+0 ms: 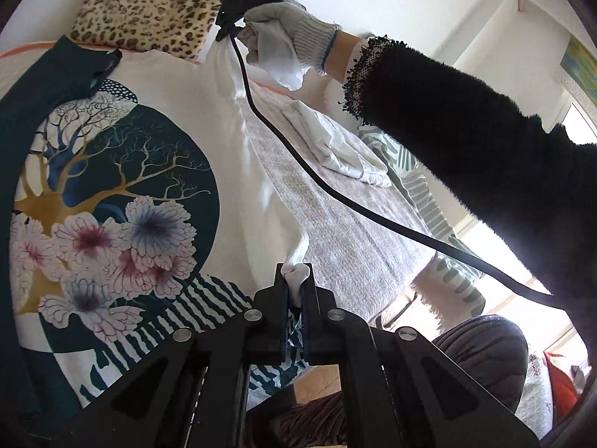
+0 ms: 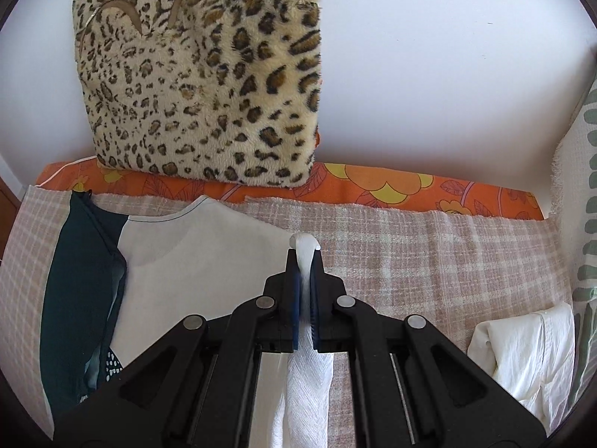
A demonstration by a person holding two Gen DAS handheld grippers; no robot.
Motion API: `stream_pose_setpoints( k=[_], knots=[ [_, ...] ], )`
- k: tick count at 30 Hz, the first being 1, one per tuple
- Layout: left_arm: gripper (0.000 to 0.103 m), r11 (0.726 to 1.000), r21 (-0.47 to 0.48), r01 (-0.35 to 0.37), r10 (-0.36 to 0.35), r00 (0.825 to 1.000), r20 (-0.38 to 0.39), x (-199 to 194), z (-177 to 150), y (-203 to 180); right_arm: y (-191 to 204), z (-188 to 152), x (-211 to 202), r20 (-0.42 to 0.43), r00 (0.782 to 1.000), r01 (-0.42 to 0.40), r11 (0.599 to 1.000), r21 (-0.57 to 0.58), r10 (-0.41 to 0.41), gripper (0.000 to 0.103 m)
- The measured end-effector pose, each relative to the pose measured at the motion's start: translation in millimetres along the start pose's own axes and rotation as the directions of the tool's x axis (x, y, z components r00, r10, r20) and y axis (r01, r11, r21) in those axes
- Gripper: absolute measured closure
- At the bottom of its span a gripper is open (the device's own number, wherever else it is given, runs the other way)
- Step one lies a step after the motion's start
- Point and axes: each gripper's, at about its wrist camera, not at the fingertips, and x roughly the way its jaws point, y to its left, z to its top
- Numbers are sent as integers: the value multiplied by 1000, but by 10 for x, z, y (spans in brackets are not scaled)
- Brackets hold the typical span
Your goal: Fold small clothes
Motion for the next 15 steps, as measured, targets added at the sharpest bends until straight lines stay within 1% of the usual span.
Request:
stream_pose_setpoints(
  k=[9, 15],
  knots=[
    [99, 998, -46, -43, 45, 998, 32, -241, -138, 219, 823, -14, 74, -10, 999, 49, 989, -141, -51, 98],
    [99, 995, -76, -63, 66, 997, 43, -364, -196, 322, 1238, -30, 158, -20, 999, 44, 981, -188, -49, 98]
  ],
)
